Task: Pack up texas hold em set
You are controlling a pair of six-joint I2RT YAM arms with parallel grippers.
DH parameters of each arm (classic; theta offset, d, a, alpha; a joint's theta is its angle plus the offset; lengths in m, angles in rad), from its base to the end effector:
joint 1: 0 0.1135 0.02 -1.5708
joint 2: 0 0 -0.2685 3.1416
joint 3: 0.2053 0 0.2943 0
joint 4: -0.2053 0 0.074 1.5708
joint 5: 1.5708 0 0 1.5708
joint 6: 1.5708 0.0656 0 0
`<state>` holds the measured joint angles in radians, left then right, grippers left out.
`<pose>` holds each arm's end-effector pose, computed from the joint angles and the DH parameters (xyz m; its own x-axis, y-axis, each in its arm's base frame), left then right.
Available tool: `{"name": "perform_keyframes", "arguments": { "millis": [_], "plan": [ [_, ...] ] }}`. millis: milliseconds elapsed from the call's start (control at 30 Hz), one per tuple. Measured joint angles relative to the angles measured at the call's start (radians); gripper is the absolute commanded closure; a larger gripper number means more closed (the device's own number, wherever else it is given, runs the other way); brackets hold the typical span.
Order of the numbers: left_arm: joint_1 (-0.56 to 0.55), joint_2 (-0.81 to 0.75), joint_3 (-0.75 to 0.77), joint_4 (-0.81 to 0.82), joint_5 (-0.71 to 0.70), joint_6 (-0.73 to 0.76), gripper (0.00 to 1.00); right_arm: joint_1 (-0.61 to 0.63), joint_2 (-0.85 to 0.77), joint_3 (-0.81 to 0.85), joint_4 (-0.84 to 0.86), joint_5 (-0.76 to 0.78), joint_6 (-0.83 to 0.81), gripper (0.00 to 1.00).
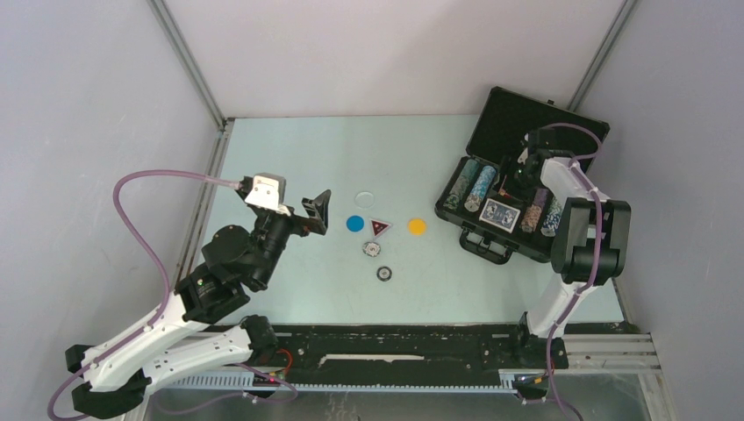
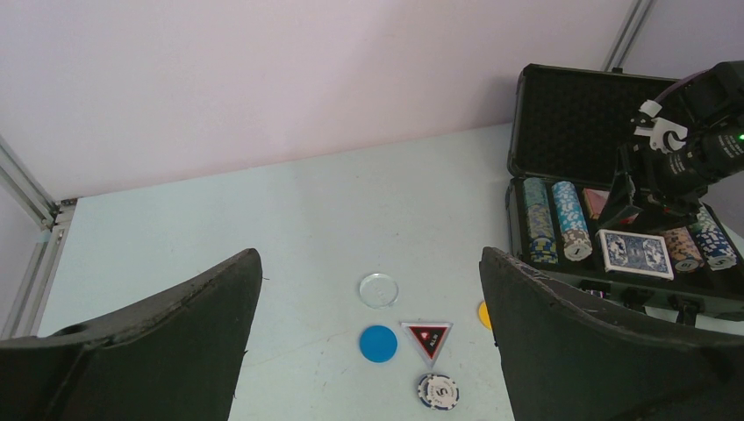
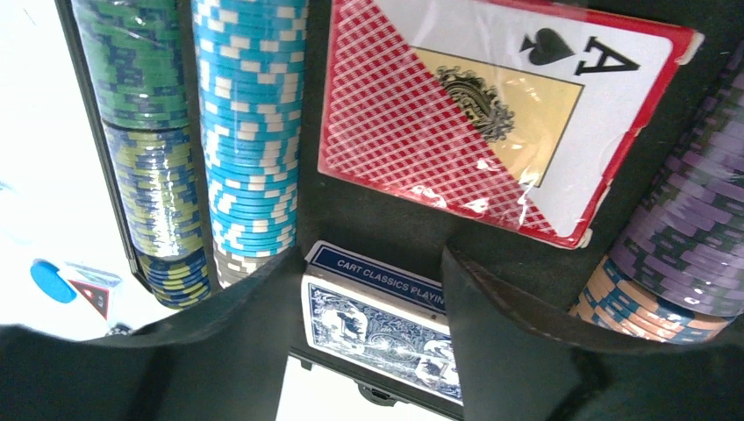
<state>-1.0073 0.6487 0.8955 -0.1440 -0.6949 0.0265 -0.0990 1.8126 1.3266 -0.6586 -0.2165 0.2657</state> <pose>0.1394 -0.1420 0.4170 0.0630 -0.0616 -0.9961 0.3076 0.9507 -0.0393 0.4235 -0.0279 0.1669 -0.8721 0.3444 -0.3475 0.2458 0.9226 0.2973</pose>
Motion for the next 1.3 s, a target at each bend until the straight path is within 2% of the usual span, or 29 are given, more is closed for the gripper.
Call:
{"name": "perform_keyframes", "arguments": {
  "millis": [433, 767, 933, 1067, 1200, 1300],
  "plan": [
    [0.0, 0.01, 0.0, -0.001, 0.014, -0.001, 0.0, 0.013, -0.005, 0.037, -0.089, 0.032, -0.043, 0.32],
    [0.001, 0.006, 0.0, -0.011, 0.018, -0.001, 0.0, 0.009, -0.03, -0.042, -0.002, 0.009, -0.036, 0.36],
    [0.001, 0.005, 0.0, -0.018, 0.018, -0.001, 0.0, 0.008, -0.026, -0.031, -0.008, 0.018, -0.034, 0.28],
    [0.001, 0.005, 0.0, -0.022, 0.018, -0.001, 0.0, 0.018, 0.011, 0.056, -0.097, 0.05, -0.037, 0.19],
    [0.001, 0.005, 0.0, -0.023, 0.018, -0.001, 0.0, 0.029, 0.022, 0.159, -0.2, 0.116, -0.044, 0.18],
    [0.001, 0.005, 0.0, -0.023, 0.018, -0.001, 0.0, 0.026, -0.01, 0.186, -0.219, 0.15, -0.044, 0.25]
  ]
}}
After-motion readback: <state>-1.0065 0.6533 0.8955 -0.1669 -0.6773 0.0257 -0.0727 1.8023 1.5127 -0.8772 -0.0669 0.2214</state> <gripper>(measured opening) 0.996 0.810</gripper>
